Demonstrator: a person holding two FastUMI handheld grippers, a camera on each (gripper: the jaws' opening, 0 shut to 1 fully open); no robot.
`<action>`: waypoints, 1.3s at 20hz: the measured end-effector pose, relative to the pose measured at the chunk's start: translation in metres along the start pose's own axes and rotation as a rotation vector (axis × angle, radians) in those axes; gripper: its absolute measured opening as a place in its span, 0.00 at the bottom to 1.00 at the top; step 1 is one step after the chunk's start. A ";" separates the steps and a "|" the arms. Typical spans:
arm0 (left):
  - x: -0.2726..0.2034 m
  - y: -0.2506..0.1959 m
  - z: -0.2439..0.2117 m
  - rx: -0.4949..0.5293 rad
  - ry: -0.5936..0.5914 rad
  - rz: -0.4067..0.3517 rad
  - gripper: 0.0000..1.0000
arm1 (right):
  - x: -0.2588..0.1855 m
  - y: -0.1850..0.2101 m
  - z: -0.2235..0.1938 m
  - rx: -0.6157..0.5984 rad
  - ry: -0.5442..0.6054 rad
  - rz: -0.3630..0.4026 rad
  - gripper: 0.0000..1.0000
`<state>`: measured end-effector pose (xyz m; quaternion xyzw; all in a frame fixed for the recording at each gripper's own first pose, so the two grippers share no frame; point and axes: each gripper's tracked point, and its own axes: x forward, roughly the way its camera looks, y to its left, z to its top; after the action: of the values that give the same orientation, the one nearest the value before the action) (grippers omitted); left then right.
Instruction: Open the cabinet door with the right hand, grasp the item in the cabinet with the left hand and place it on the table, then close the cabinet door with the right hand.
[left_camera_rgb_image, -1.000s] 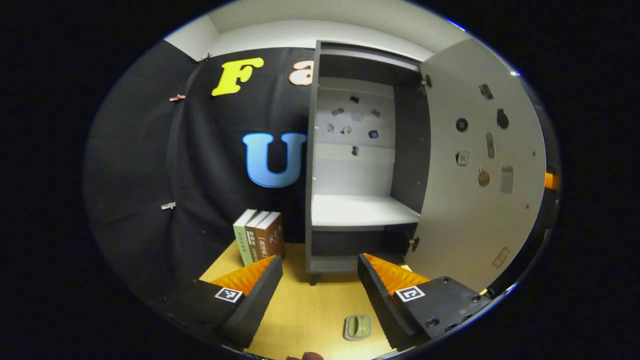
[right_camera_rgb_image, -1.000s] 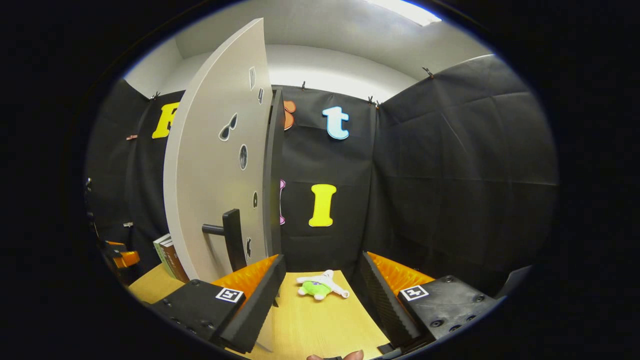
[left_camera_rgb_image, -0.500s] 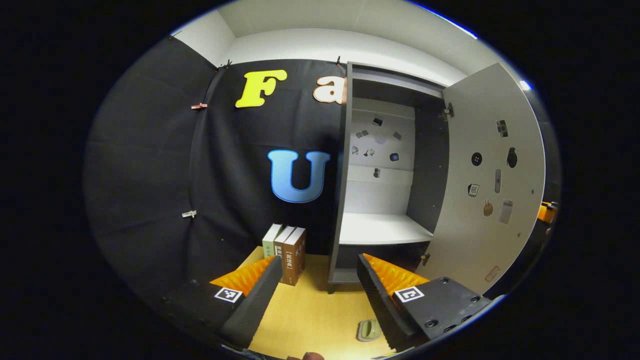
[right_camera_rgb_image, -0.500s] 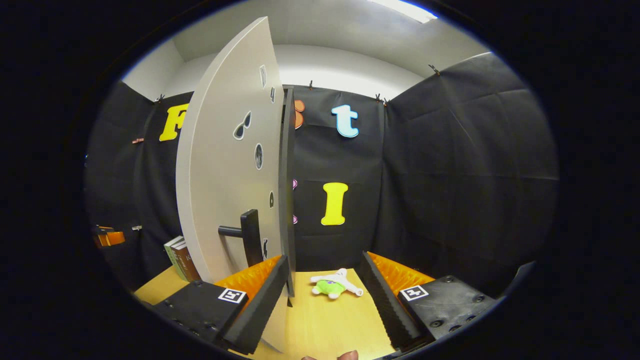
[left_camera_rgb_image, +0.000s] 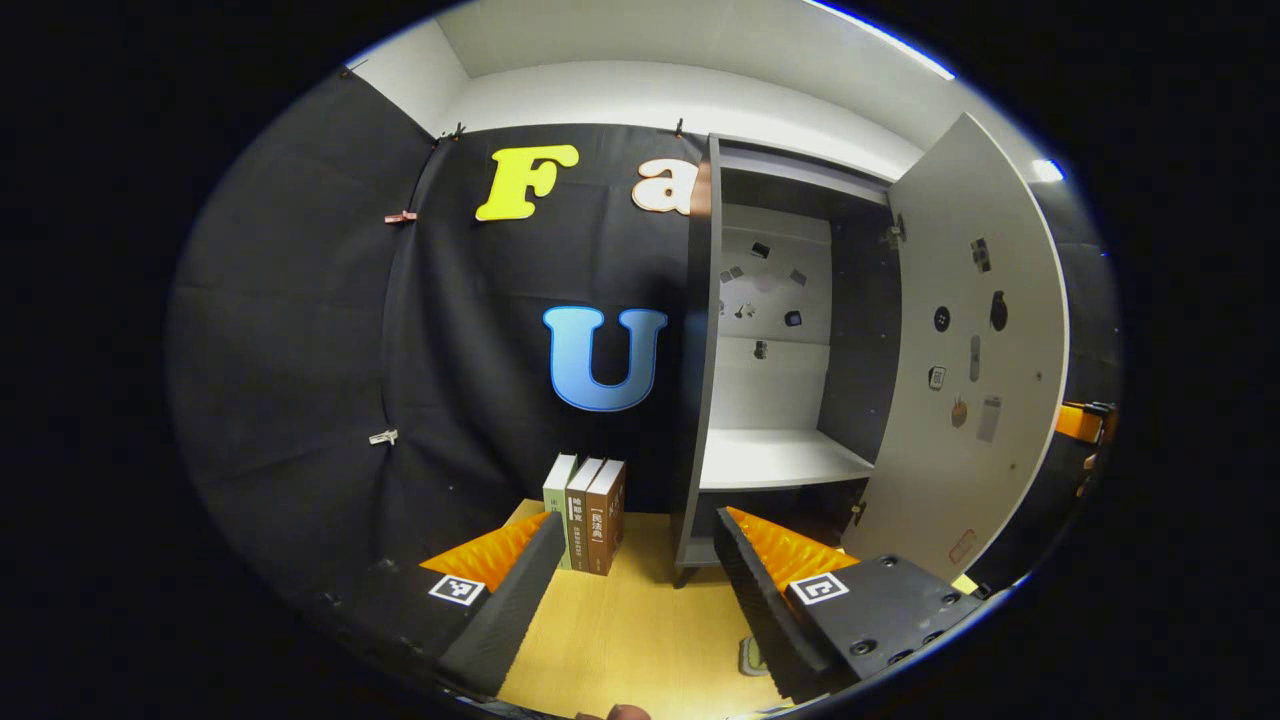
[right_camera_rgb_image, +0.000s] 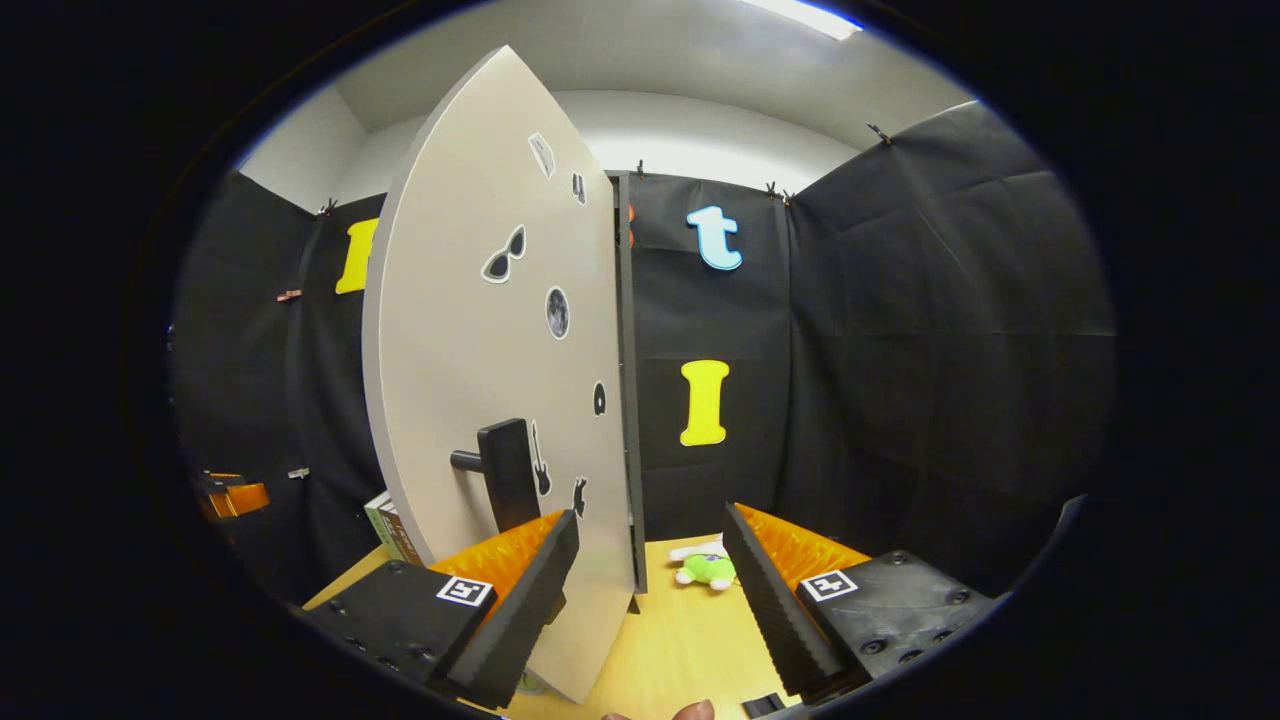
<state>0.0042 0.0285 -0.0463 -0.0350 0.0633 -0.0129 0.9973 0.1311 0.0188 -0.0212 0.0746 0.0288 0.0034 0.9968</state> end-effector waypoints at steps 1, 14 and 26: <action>0.000 0.003 -0.001 0.000 0.000 -0.005 0.93 | 0.001 0.010 -0.001 0.001 0.001 -0.001 1.00; 0.008 0.039 0.007 0.008 -0.045 -0.049 0.95 | 0.038 0.143 -0.012 -0.007 0.001 0.134 0.96; 0.027 0.061 0.008 0.015 -0.052 -0.038 0.95 | 0.087 0.235 -0.042 -0.080 -0.002 0.241 0.96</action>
<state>0.0332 0.0894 -0.0458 -0.0287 0.0367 -0.0311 0.9984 0.2151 0.2586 -0.0324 0.0379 0.0185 0.1243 0.9913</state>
